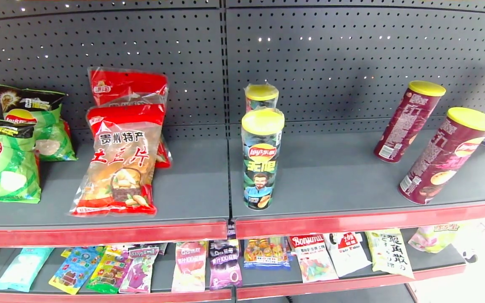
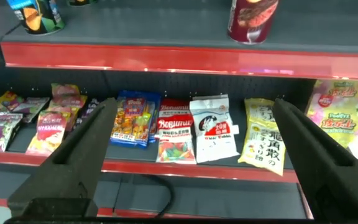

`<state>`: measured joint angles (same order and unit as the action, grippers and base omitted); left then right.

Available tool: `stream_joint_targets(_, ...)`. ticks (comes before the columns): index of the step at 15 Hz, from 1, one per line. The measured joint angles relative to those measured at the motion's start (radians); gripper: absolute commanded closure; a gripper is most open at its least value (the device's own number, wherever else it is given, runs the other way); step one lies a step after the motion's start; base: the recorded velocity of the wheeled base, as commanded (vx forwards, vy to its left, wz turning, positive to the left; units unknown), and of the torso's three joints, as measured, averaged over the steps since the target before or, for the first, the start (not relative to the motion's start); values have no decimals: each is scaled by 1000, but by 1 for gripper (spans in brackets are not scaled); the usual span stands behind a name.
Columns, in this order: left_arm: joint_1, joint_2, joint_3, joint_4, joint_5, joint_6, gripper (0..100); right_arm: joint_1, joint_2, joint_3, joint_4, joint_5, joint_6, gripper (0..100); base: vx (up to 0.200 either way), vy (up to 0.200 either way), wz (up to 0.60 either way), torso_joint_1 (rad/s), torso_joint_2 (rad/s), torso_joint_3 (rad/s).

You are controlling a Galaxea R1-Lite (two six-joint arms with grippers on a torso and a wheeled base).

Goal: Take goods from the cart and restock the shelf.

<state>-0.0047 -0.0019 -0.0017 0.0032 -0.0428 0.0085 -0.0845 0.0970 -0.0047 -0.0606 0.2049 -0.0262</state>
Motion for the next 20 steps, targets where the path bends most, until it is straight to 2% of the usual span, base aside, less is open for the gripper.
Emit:
stream_joint_targets(15, 0, 1, 0, 0, 0, -1, 0, 0, 0, 1, -13, 5, -33, 0, 0, -200, 0, 3, 3, 2)
stream_joint_targets(20, 0, 1, 0, 0, 0, -1, 0, 2, 0, 0, 25, -34, -25, 0, 0, -200, 0, 2, 2, 3)
